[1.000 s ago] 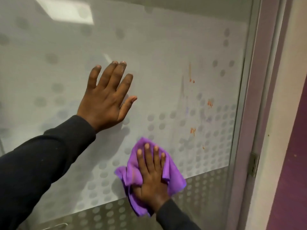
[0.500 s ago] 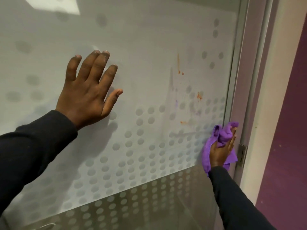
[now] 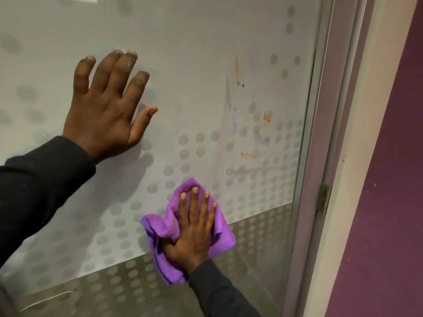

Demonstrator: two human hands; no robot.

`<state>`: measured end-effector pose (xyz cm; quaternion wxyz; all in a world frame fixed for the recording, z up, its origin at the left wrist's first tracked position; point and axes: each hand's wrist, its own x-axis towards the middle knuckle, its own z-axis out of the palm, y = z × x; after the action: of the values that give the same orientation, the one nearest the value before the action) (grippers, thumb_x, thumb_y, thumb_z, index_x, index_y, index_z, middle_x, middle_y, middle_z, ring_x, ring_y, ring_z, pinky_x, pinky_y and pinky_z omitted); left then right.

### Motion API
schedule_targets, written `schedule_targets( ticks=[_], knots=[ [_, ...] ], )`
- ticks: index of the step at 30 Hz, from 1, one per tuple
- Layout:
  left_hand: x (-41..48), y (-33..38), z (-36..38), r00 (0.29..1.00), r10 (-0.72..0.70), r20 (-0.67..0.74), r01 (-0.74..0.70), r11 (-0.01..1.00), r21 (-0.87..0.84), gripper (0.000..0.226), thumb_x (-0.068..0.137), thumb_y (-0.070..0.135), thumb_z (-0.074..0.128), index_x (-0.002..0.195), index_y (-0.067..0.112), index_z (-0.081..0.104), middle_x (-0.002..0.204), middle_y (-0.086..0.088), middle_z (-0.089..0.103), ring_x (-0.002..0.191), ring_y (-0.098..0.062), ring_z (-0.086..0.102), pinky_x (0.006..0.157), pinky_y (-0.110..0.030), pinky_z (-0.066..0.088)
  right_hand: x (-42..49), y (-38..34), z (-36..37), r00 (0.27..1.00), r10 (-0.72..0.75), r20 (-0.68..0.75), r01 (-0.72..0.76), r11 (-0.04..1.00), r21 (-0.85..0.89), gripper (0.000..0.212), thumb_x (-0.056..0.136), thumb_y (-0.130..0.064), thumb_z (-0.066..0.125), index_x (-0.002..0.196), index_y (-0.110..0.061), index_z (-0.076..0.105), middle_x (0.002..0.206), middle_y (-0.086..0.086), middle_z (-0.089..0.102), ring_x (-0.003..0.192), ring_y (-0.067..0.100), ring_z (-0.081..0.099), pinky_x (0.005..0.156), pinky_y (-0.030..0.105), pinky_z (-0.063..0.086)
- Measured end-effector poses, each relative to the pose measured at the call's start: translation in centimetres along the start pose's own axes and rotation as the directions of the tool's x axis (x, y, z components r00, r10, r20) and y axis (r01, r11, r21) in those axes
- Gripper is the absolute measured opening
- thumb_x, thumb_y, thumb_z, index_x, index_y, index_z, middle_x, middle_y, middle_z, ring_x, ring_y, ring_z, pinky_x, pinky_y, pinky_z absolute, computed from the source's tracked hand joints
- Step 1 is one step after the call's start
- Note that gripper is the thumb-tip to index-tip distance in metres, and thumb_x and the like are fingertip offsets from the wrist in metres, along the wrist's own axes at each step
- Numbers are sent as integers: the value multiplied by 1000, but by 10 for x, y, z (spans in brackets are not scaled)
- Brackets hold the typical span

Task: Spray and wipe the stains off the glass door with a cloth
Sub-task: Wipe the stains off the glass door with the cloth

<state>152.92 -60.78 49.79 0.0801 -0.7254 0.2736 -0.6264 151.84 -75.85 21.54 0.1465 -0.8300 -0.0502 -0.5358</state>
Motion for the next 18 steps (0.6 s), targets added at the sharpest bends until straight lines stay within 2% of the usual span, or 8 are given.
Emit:
schedule_targets(
  ticks=[2, 3, 5, 7, 9, 13, 16, 18],
  knots=[
    [0, 0, -1, 1000, -7, 15, 8, 1000, -14, 62, 101, 50, 28, 142, 5, 38, 157, -22, 29, 147, -38, 23, 116, -55, 14, -3, 36, -5, 996, -84, 32, 85, 996, -39, 114, 70, -67, 52, 162, -23, 1, 170, 5, -8, 156, 34, -7, 124, 55, -4],
    [0, 0, -2, 1000, -8, 21, 9, 1000, -17, 62, 101, 51, 27, 143, 5, 37, 157, -22, 28, 147, -38, 22, 116, -56, 14, -5, 57, -9, 996, -77, 50, 79, 996, -38, 113, 70, -66, 53, 162, -24, 1, 170, 5, -6, 157, 33, -6, 125, 55, -1],
    [0, 0, -2, 999, -11, 31, 12, 1000, -16, 63, 101, 52, 27, 143, 6, 37, 157, -21, 28, 147, -37, 22, 116, -57, 15, -9, 103, -24, 993, 97, 70, -98, 995, 18, 102, 80, -67, 47, 161, -29, 0, 169, 11, 10, 157, 31, 4, 124, 56, 7],
    [0, 0, -2, 999, -13, 36, 13, 1000, -12, 64, 100, 52, 26, 143, 6, 36, 157, -21, 28, 147, -38, 22, 117, -57, 15, -10, 152, -39, 931, 360, 65, -365, 923, 123, 92, 84, -58, 49, 160, -29, 6, 165, 16, 23, 155, 30, 15, 127, 52, 9],
    [1, 0, -3, 999, -12, 46, 13, 1000, -10, 64, 100, 52, 26, 143, 6, 36, 158, -21, 27, 147, -38, 21, 117, -57, 14, -8, 196, -53, 851, 525, -20, -514, 840, 175, 90, 83, -40, 52, 160, -23, 10, 166, 14, 21, 156, 30, 15, 126, 55, 12],
    [0, 1, -4, 999, -8, 46, 9, 1000, -11, 63, 101, 52, 26, 142, 5, 35, 158, -22, 27, 147, -39, 21, 116, -57, 15, -7, 228, -60, 745, 661, -89, -630, 741, 233, 96, 94, -23, 61, 158, -40, -8, 171, -1, 5, 158, 23, 6, 125, 56, 14],
    [0, 1, -5, 999, -10, 47, 11, 1000, -19, 62, 101, 52, 27, 142, 5, 35, 158, -22, 27, 147, -39, 21, 116, -58, 15, -11, 209, -45, 653, 740, -162, -695, 670, 261, 87, 95, -37, 50, 161, -21, -3, 170, 9, 8, 157, 32, 10, 124, 58, 14],
    [0, 1, -4, 998, -11, 54, 11, 1000, -16, 62, 101, 52, 27, 142, 6, 35, 158, -22, 26, 147, -39, 21, 117, -58, 15, -5, 181, -33, 592, 789, -168, -735, 613, 290, 88, 92, -47, 43, 160, -6, 4, 169, 15, 9, 156, 35, 9, 123, 59, 15]
  ],
)
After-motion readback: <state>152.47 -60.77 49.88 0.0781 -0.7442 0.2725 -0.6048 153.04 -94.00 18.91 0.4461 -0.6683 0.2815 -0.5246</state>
